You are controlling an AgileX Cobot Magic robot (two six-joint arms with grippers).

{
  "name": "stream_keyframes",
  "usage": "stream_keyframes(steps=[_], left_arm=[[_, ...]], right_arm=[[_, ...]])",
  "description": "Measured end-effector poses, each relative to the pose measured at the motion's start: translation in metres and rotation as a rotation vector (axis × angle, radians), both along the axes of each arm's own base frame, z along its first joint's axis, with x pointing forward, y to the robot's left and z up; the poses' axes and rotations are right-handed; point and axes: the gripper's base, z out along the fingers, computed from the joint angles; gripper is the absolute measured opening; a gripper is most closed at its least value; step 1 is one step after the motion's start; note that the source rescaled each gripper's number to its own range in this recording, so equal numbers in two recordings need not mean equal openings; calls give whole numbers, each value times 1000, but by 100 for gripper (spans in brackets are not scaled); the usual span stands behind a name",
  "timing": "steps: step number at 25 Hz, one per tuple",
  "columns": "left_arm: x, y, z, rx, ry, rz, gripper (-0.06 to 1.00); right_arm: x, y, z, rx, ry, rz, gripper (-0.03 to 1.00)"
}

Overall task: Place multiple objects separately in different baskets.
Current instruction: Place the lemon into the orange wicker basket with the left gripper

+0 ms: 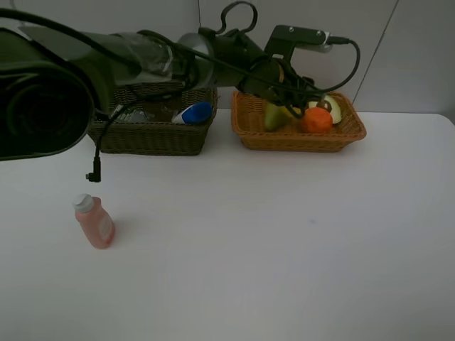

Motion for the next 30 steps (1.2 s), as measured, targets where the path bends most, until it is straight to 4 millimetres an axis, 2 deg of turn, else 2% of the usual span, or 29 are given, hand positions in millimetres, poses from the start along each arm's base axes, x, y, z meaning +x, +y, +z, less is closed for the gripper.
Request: stream_keyframes(steps=[24, 25, 27, 30], left_arm=[[2, 0, -4, 45, -43, -27, 78], [2, 1, -4, 60, -51, -31, 80], [2, 1, -4, 77, -67, -40, 93], [2, 1, -4, 84, -74, -43, 98]], right_arm=[[0, 0, 0, 0, 0, 0, 100], [0, 0, 0, 0, 0, 0, 100], [0, 0, 0, 0, 0, 0, 100], [0, 0, 0, 0, 0, 0, 100]])
